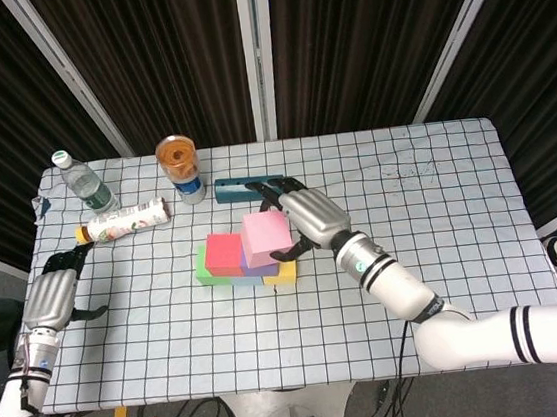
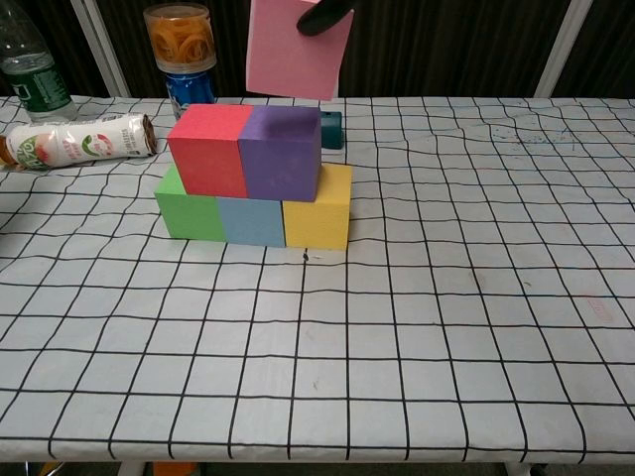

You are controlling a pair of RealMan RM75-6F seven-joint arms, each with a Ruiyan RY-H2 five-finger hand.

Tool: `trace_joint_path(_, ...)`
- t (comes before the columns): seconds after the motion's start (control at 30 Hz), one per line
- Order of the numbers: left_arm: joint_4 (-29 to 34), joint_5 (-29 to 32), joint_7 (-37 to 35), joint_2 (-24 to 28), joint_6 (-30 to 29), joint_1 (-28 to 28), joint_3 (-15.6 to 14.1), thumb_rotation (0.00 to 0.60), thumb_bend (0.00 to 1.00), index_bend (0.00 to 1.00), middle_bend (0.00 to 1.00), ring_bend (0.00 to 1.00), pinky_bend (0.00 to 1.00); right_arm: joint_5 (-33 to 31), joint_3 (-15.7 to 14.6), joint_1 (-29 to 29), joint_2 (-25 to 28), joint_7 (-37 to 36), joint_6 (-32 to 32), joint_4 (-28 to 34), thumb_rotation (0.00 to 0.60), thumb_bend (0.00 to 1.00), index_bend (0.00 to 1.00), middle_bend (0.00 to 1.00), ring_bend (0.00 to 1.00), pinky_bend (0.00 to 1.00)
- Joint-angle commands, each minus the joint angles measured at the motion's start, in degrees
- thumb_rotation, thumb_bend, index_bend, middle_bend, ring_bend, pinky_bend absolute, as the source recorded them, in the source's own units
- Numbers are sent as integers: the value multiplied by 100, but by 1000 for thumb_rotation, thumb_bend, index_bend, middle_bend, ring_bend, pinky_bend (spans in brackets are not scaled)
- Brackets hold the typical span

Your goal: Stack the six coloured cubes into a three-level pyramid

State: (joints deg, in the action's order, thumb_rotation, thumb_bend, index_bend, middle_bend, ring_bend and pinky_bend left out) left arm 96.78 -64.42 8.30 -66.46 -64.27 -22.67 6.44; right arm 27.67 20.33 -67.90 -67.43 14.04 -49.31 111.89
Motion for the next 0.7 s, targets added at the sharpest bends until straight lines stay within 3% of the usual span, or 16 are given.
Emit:
trace_joint_path(0.03, -25, -36, -37, -15, -12, 15, -8, 600, 92, 73, 73, 100, 86, -778, 9, -620, -464, 649, -587, -159, 600, 213, 0, 416, 23, 0)
trace_joint_path(0.3, -90, -157, -168, -31, -10, 46, -35, 600, 92, 73, 73, 99, 86, -1783, 44, -1277, -1129, 1488, -1344, -410, 600, 209, 0, 416, 23, 0)
trace_joint_path(0.7, -210, -262, -353, -55, 51, 94, -88, 600, 92, 72, 73, 99, 86, -2232, 253, -1520, -1657, 2039, -1955, -589, 600, 194, 0, 416, 23, 0)
